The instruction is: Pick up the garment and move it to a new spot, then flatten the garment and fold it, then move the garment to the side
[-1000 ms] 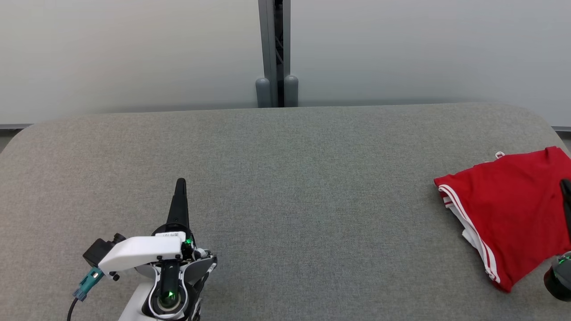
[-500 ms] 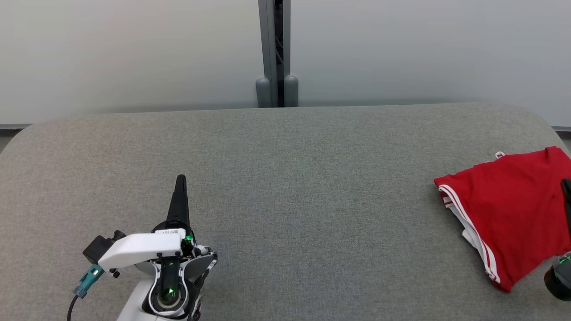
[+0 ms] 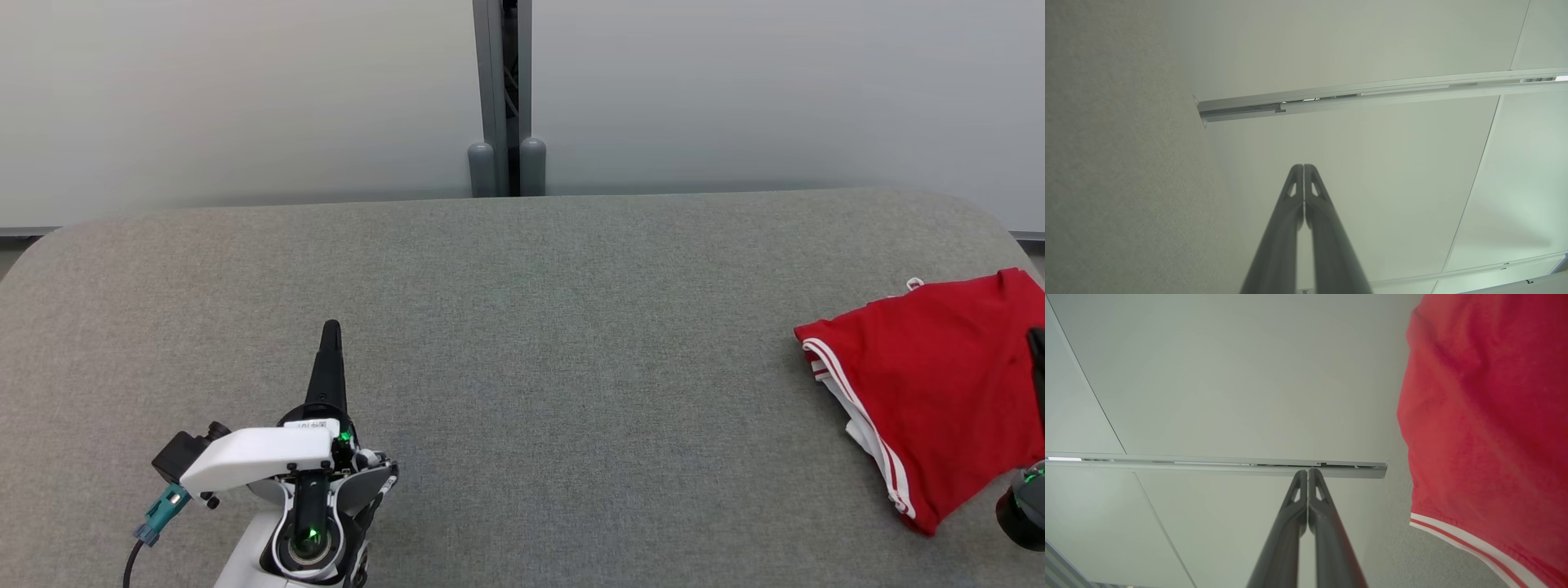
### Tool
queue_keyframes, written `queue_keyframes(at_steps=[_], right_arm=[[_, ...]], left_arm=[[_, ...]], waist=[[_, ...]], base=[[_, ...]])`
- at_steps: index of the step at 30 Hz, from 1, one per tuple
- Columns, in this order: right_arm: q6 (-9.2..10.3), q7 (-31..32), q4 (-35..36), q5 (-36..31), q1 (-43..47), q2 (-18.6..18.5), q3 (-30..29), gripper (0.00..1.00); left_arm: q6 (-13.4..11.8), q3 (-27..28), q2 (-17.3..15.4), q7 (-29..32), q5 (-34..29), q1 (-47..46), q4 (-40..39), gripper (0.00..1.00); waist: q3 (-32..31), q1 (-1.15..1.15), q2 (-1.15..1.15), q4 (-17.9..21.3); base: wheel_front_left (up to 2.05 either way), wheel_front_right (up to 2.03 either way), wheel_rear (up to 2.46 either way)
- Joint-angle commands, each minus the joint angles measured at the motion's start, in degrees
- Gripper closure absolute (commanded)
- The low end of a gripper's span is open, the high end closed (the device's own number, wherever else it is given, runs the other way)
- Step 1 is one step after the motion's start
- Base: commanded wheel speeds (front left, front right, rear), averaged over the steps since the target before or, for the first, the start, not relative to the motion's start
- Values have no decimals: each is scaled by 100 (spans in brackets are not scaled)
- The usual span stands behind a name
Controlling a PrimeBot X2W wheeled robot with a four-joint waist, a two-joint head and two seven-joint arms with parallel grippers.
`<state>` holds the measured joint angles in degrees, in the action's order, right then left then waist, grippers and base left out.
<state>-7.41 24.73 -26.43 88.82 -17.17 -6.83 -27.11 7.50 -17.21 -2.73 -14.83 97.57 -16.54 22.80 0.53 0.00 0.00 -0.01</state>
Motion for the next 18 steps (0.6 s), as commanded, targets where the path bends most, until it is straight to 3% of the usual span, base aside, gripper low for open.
queue_keyframes(at_steps=[1, 18], right_arm=[[-14, 0, 9, 31, -39, -38, 6, 100], [-14, -14, 8, 34, -33, -42, 21, 100]], left_arm=[[19, 8, -14, -15, 44, -43, 1, 100], [19, 8, -14, -16, 41, -43, 0, 100]], waist=[[0, 0, 0, 0], [0, 0, 0, 0]], base=[[0, 0, 0], [0, 0, 0]])
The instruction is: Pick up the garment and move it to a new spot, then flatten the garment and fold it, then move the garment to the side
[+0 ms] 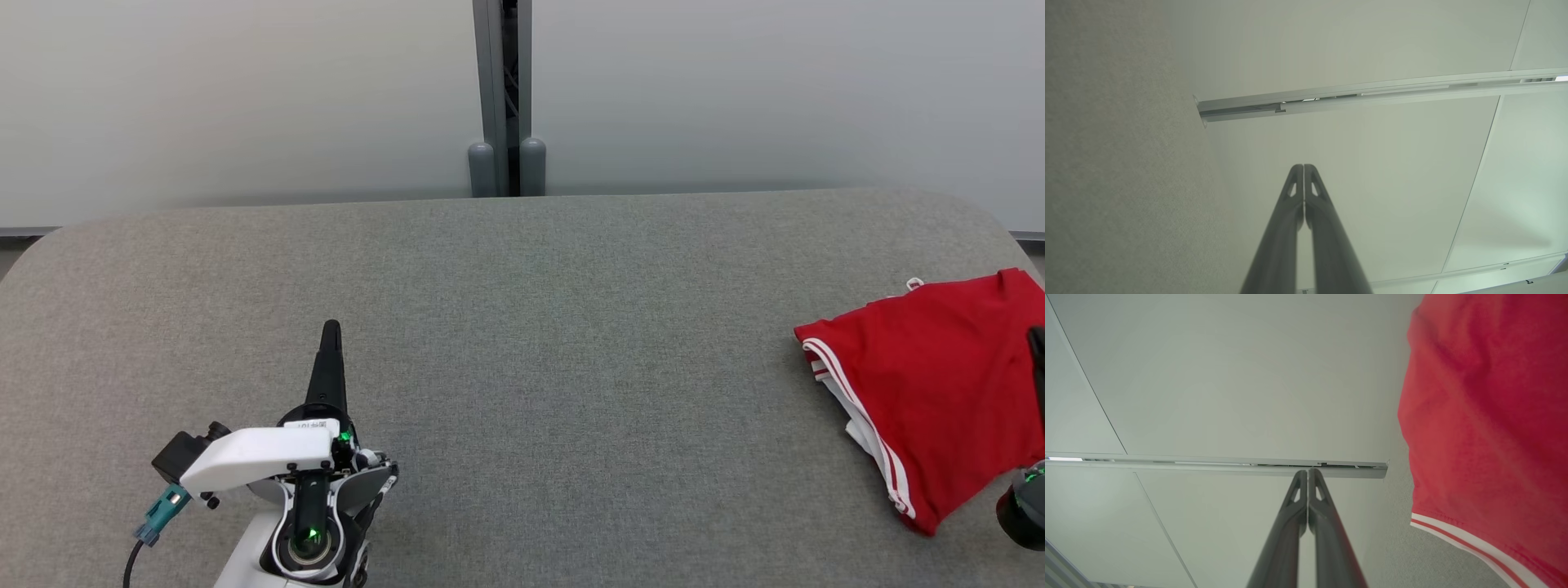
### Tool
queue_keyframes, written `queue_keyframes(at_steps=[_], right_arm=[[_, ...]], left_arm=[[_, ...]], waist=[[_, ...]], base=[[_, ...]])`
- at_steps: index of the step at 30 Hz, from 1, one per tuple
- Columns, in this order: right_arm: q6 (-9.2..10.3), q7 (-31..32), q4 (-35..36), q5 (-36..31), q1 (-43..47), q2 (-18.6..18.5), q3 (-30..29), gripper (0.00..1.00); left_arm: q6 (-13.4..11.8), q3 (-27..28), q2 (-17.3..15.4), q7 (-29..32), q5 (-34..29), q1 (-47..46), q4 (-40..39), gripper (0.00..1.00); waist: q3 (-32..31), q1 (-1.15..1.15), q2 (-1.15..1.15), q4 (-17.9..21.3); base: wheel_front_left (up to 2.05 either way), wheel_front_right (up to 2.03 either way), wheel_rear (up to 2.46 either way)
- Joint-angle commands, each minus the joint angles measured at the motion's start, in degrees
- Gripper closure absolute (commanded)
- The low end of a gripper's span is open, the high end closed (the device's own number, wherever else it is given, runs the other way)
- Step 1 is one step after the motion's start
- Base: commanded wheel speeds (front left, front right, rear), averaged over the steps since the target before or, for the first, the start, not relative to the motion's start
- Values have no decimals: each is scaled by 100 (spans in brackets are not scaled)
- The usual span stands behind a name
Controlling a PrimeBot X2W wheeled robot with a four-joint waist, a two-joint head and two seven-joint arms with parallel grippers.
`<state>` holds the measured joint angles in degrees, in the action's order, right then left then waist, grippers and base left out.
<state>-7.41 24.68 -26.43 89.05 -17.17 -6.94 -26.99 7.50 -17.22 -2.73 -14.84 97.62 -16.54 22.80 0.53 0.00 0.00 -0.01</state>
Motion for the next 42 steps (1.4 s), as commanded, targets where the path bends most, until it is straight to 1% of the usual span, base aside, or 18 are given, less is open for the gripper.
queue_keyframes(at_steps=[1, 42], right_arm=[[-14, -10, 8, 11, -32, -32, 11, 100], [-14, -30, 8, 33, -22, -42, 34, 100]], left_arm=[[19, 9, -14, -15, 35, -43, 0, 100], [19, 8, -14, -18, 36, -43, -1, 100]], waist=[[0, 0, 0, 0], [0, 0, 0, 0]], base=[[0, 0, 0], [0, 0, 0]])
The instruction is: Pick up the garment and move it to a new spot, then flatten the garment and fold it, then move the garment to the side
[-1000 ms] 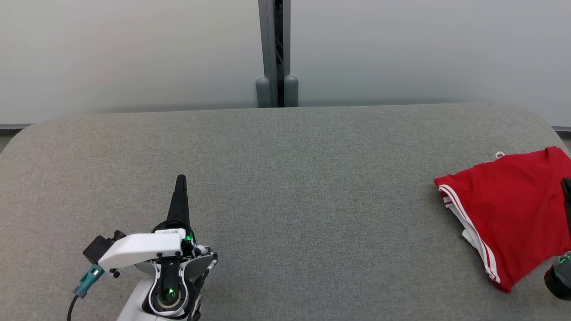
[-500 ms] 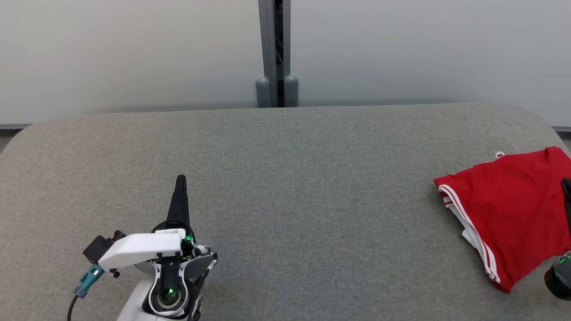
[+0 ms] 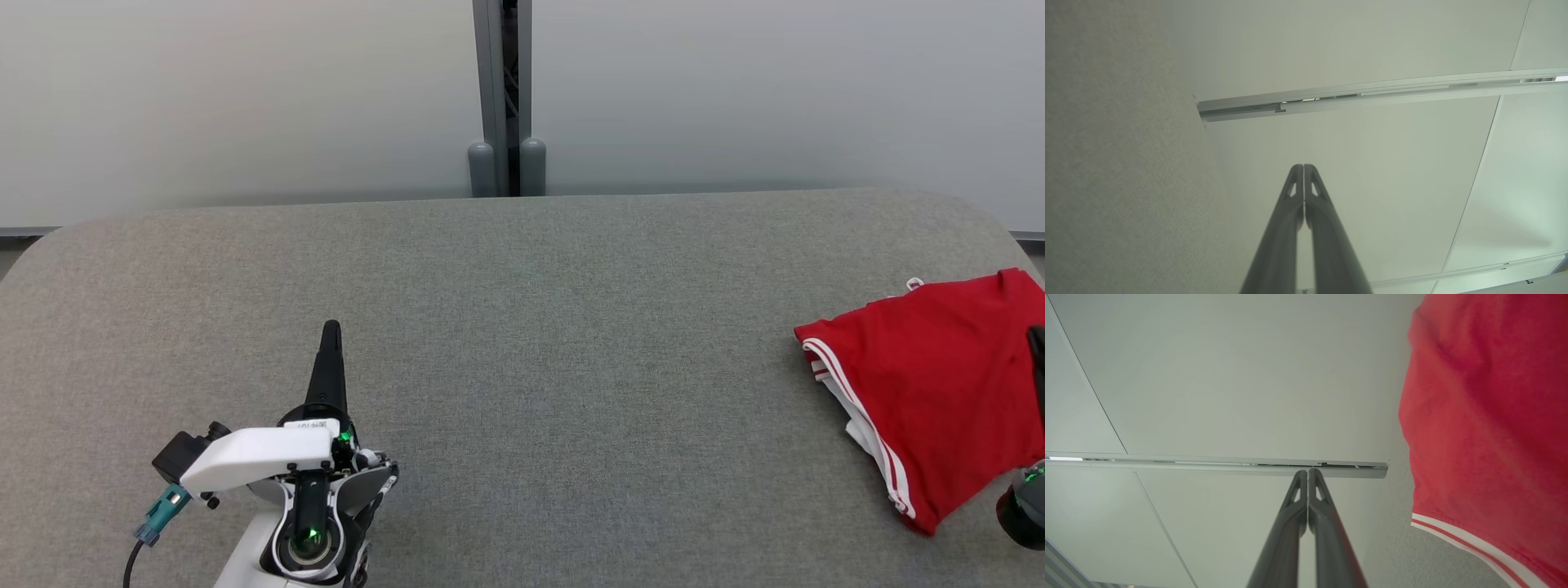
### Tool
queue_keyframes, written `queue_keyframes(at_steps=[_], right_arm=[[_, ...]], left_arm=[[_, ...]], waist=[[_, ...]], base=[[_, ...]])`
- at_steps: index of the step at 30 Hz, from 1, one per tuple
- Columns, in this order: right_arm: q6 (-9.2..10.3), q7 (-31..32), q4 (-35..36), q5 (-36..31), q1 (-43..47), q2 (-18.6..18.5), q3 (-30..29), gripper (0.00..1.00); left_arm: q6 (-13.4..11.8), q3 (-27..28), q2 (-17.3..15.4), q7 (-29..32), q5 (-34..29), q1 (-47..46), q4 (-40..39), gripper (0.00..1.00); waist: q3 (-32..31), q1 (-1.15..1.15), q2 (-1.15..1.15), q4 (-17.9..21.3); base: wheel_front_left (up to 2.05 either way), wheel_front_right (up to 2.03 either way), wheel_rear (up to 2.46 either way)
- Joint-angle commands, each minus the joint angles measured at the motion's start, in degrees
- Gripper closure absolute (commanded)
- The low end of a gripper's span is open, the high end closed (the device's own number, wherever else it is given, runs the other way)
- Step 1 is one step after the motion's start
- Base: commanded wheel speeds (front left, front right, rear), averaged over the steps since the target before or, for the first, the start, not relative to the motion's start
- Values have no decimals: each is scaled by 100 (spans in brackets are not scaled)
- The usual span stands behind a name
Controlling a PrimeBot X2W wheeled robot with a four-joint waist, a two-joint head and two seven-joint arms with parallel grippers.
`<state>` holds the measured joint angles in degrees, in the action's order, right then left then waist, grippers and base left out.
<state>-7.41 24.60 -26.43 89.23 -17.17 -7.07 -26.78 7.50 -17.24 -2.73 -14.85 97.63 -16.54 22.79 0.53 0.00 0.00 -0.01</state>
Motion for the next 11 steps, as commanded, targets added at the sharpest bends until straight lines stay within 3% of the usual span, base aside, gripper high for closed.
queue_keyframes(at_steps=[1, 11], right_arm=[[-14, -23, 8, 16, -22, -29, 14, 100], [-14, -27, 8, 21, -20, -32, 16, 100]], left_arm=[[19, 10, -14, -17, 35, -43, 0, 100], [19, 10, -14, -17, 35, -43, 0, 100]], waist=[[0, 0, 0, 0], [0, 0, 0, 0]], base=[[0, 0, 0], [0, 0, 0]])
